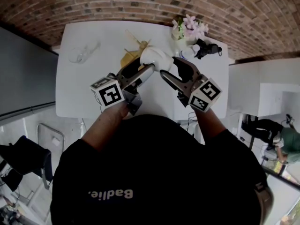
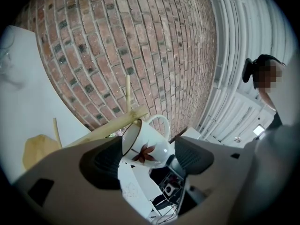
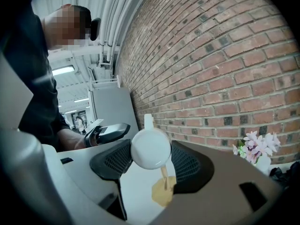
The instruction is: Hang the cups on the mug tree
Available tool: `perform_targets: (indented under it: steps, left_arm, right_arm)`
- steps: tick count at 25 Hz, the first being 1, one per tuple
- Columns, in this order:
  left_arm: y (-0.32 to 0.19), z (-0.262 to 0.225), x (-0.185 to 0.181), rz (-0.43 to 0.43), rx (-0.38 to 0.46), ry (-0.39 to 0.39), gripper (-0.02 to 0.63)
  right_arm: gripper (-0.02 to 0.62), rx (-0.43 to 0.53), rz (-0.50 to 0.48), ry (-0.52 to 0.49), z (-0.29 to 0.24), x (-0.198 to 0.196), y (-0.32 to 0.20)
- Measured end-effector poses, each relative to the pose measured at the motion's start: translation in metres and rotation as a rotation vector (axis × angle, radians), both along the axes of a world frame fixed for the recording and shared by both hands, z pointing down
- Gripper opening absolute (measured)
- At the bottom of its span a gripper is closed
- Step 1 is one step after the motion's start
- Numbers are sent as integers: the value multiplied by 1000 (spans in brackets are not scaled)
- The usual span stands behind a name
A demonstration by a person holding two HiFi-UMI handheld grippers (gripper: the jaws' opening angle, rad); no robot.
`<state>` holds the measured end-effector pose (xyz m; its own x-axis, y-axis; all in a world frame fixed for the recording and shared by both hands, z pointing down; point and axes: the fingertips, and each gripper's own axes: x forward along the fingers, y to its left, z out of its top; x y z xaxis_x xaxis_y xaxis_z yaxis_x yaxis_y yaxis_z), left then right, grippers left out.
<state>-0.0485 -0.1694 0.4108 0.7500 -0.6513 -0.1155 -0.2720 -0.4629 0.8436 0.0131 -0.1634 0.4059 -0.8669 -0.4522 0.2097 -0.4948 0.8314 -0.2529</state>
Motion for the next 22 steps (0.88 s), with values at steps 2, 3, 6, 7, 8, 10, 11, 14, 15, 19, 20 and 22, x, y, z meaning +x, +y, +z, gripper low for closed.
perform_targets:
  steps: [2,3,6,7,8,10,11,14,15,19,20,22]
  left_arm:
    - [1,0,-1,-3,0,-2,336]
    - [1,0,-2,-5,-2,-6,336]
    - [2,1,-4,-10,-14,-27,336]
    - [2,1,-4,-12,-16,-28,336]
    - [2,2,-4,-14,-17,-27,336]
    - [2,4,-4,-15,-20,-28,336]
    - [3,4,-4,-15,-21,-30,336]
    - [3,4,-5,-15,-21,-28,336]
    - [4,3,-5,-16,-20,-25,336]
    - [4,3,-6,-15,-6,-2,336]
    - [5,2,-7,-15,-5,-3,336]
    - [5,2,-8,-15,-3,-8,336]
  right_arm:
    - [288,1,3,-4,-1,0,0]
    - [288,2,5,-6,-1,0,0]
    - [288,5,8,-10,-2,1,-2]
    - [288,6,7,-12,-2,1,-2]
    - [288,6,6,-13,-2,1,-2]
    - [288,6,6,-13,-1,0,-2]
    - [288,6,7,-13,-1,0,-2]
    - [288,6,11,-15,-1,0,-1]
    - [288,7,12,-14,-1,0,-1]
    - [288,9,20,-12,-1,1,-2]
    - [288,10,22,-12,-1,1,-2]
    - [290,12,24,-11,-1,2,-2]
